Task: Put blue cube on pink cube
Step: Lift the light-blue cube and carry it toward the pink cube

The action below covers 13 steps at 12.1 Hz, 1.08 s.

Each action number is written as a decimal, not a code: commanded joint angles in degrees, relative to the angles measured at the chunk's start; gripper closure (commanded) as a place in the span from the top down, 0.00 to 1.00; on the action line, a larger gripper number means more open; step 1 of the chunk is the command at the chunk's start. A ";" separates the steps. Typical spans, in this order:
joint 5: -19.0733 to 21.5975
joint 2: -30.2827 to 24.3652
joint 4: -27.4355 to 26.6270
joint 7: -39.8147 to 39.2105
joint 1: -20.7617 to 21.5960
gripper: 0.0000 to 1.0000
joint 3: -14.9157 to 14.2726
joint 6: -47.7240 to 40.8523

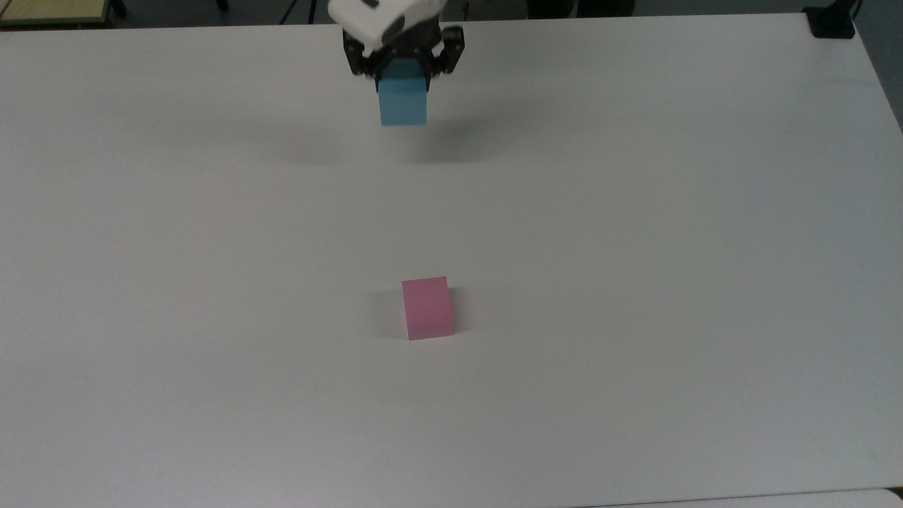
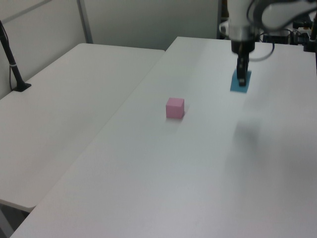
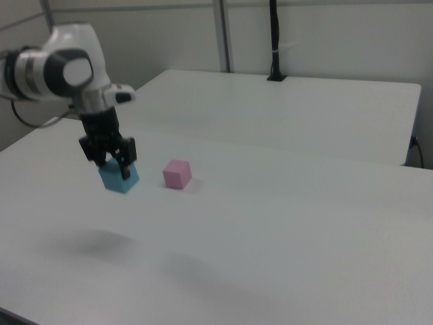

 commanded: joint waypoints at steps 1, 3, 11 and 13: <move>2.35 0.54 8.81 -1.15 0.03 0.45 -0.21 -7.49; 3.05 2.81 12.21 -1.41 0.03 0.45 -0.21 -6.62; 4.29 33.56 46.15 0.34 -0.76 0.46 -0.38 -4.88; 4.20 35.43 46.35 0.87 -0.67 0.46 -0.47 -0.40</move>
